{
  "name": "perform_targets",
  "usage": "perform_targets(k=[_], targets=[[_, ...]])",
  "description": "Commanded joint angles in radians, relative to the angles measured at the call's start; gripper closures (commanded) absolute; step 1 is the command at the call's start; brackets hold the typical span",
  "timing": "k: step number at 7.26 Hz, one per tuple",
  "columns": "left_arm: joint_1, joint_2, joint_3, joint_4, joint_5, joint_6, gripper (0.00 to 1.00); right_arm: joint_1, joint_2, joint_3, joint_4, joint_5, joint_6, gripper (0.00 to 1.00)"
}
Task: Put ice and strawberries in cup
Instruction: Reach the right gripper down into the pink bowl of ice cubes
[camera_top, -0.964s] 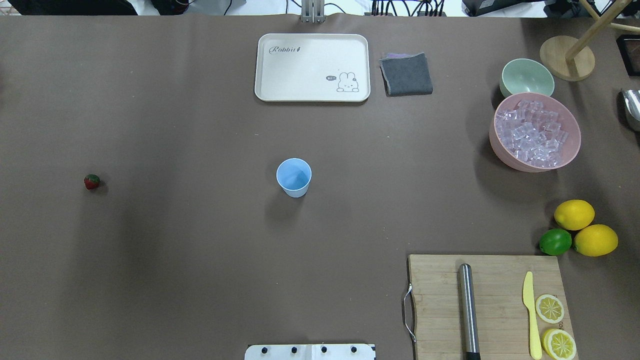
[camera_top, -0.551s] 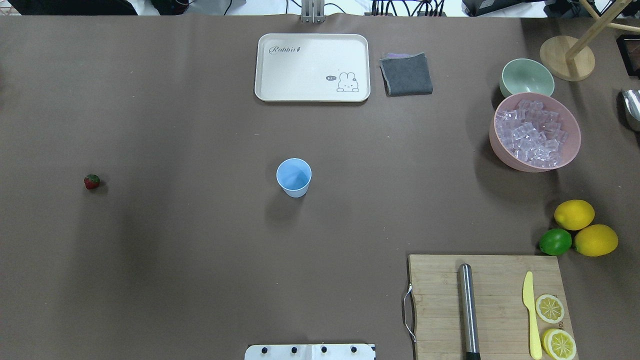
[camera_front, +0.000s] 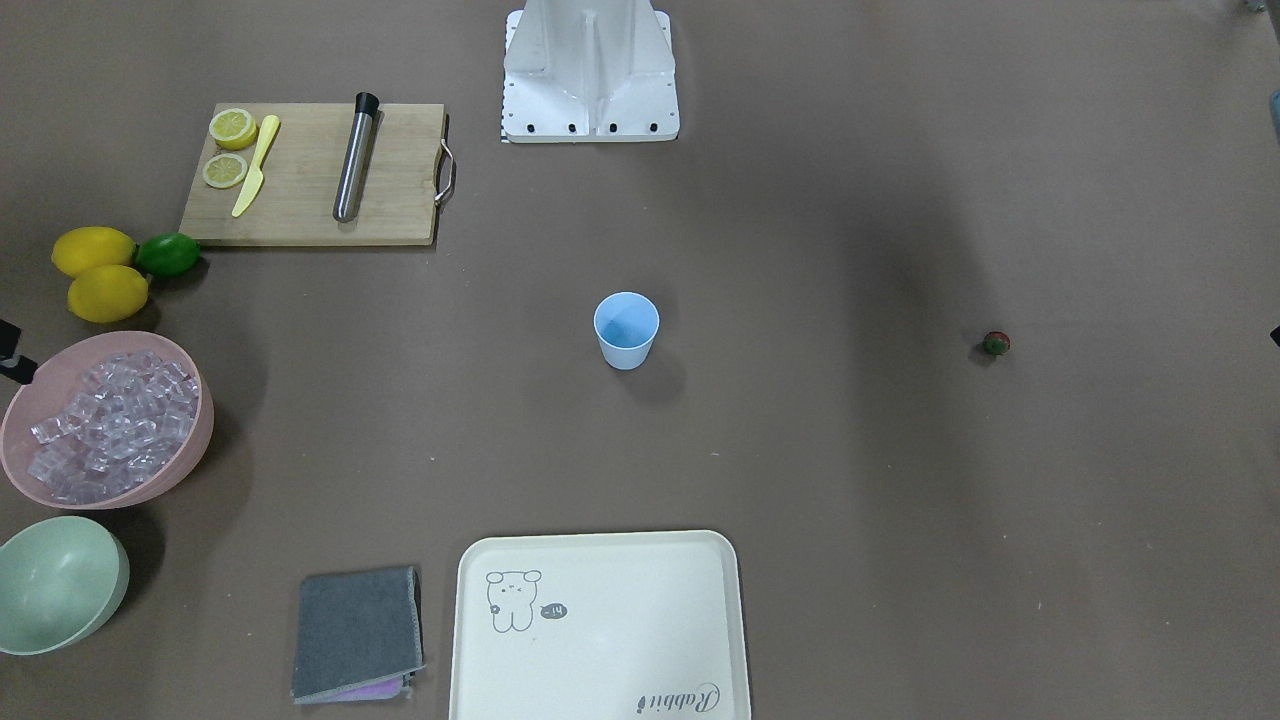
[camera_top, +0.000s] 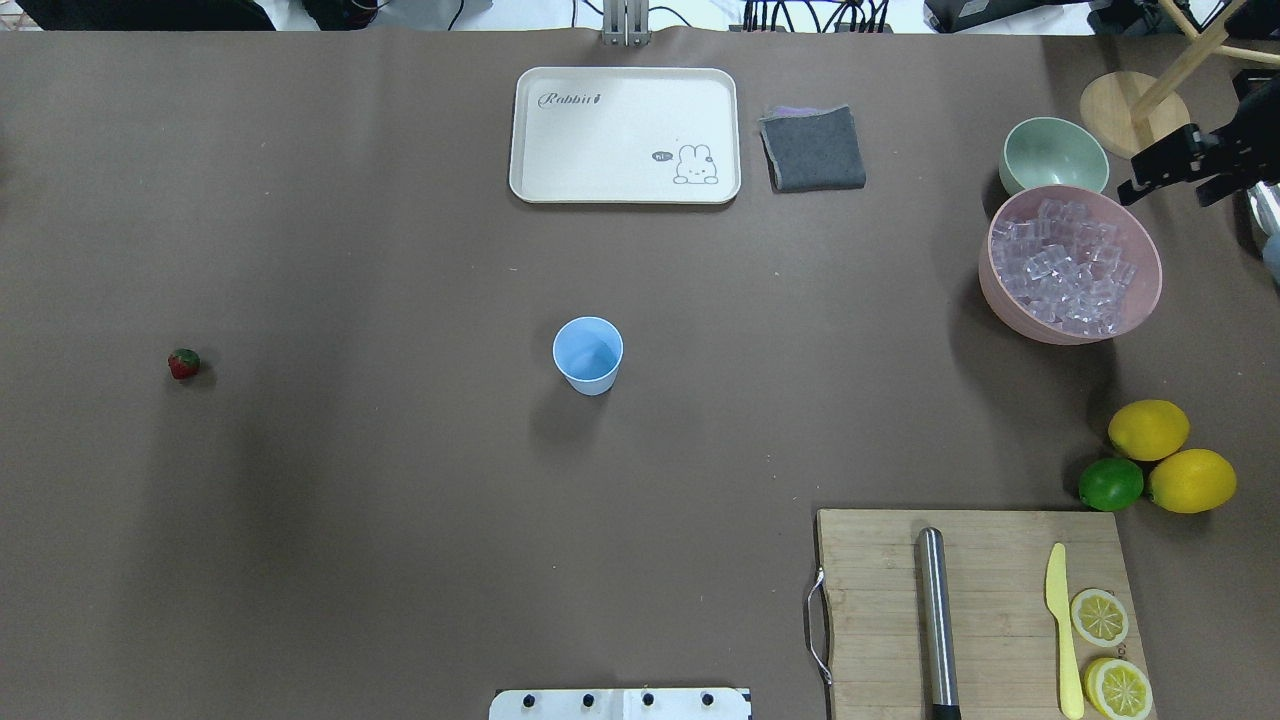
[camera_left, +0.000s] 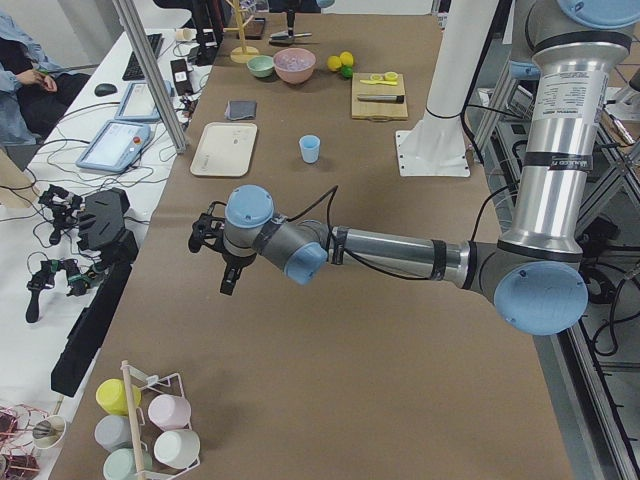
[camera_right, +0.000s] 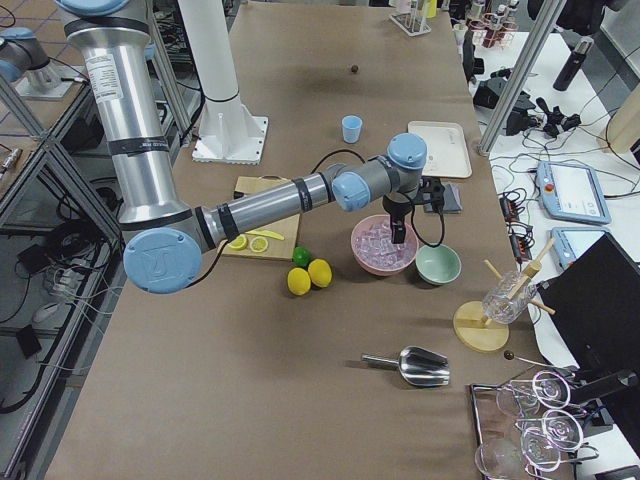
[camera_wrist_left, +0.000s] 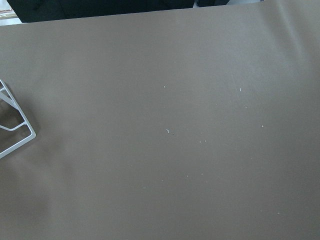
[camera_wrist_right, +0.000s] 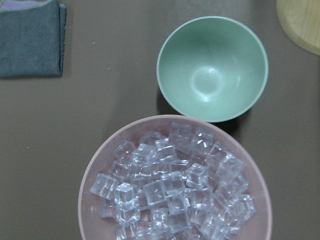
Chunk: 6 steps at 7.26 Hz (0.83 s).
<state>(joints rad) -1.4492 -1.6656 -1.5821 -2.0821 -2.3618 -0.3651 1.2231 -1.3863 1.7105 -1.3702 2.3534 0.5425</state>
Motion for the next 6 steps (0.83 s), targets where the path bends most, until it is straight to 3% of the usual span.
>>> perform_targets(k=[1, 4, 6], targets=[[0.001, -0.003, 0.004, 0.001, -0.001, 0.000, 0.03, -0.098, -0.043, -0.002, 0.126, -0.045, 0.143, 0.02], [0.001, -0.005, 0.008, 0.002, 0.001, 0.000, 0.03, -0.184, -0.059, -0.009, 0.128, -0.124, 0.154, 0.02], [0.001, -0.003, 0.007, 0.001, 0.028, 0.002, 0.03, -0.189, -0.062, -0.026, 0.129, -0.125, 0.126, 0.02]])
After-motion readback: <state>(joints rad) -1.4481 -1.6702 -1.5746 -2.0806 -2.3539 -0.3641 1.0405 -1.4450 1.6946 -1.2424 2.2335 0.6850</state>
